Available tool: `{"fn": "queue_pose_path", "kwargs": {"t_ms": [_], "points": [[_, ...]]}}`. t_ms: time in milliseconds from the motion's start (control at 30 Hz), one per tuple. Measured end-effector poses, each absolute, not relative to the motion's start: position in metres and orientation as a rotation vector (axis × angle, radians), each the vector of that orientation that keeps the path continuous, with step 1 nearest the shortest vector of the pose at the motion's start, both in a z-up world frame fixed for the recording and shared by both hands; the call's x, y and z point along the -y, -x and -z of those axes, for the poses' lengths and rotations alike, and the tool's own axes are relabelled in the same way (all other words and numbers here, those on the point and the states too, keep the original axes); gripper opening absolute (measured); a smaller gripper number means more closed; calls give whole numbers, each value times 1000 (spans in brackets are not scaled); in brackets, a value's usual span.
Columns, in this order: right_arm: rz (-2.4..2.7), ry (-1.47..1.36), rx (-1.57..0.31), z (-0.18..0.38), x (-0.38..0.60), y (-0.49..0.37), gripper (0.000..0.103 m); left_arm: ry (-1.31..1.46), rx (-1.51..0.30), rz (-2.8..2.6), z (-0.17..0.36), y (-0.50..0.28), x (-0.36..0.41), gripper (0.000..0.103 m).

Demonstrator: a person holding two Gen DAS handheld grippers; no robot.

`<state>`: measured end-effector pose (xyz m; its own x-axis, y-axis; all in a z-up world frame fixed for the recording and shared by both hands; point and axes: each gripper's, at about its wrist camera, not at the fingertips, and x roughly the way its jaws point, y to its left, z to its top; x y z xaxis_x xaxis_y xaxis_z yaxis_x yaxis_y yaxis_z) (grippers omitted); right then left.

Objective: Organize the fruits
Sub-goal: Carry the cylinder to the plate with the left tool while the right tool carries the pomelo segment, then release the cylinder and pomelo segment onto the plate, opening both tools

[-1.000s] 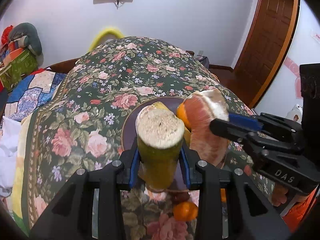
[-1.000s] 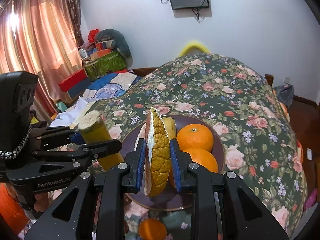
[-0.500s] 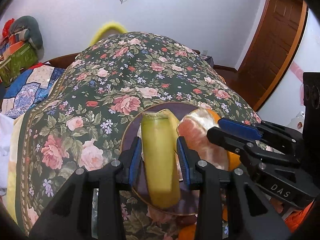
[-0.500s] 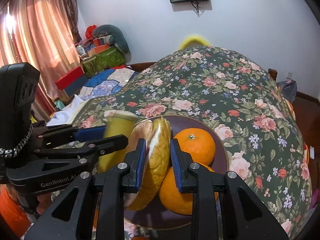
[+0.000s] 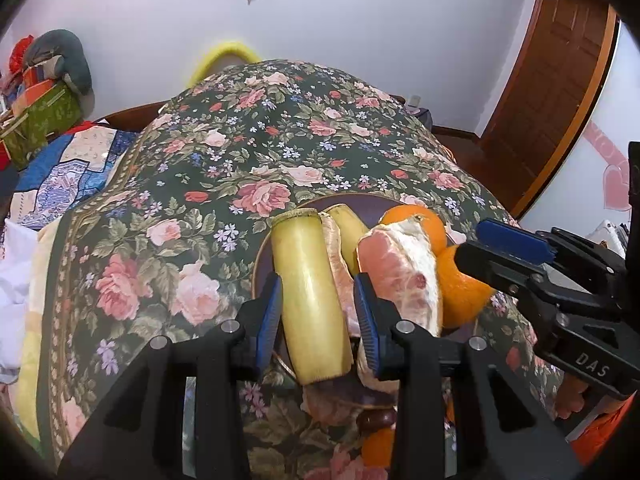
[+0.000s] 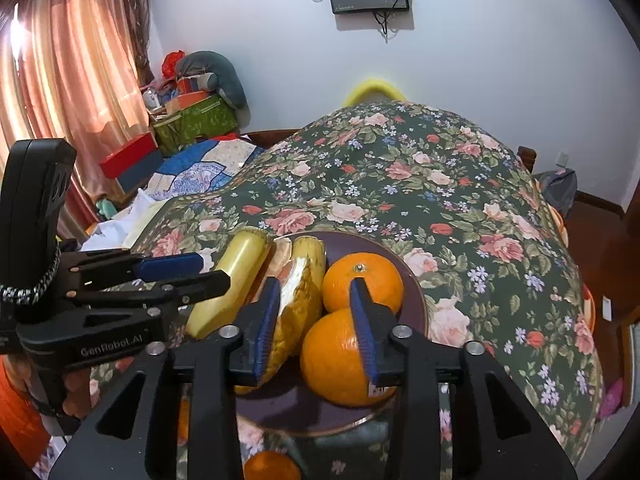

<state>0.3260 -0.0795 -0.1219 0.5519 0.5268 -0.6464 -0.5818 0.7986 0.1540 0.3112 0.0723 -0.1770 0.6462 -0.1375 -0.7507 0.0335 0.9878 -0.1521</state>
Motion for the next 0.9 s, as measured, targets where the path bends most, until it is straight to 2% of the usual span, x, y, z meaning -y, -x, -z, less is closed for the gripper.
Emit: {"fn": "queue_pose_path", "kwargs": {"t_ms": [300, 433, 500, 567, 700, 833, 900], "points": [[-628, 89, -691, 100, 99, -289, 49, 118, -796, 79, 141, -265, -70, 41], [-613, 95, -672, 93, 106, -274, 54, 121, -760, 63, 125, -242, -68, 53], [-600, 100, -660, 91, 109, -265, 61, 119, -747, 57, 119, -231, -67, 59], [-588, 105, -648, 89, 112, -256, 64, 119, -741, 53, 116, -223, -65, 66], [-581, 112, -654, 92, 117, -245, 66, 101, -748, 56, 115, -206, -58, 68], [-577, 118, -680, 100, 121, -238, 66, 83, -763, 51, 122, -196, -51, 77], [-577, 121, -694, 105, 123, -234, 66, 81, -783, 55, 129, -194, -48, 78]]}}
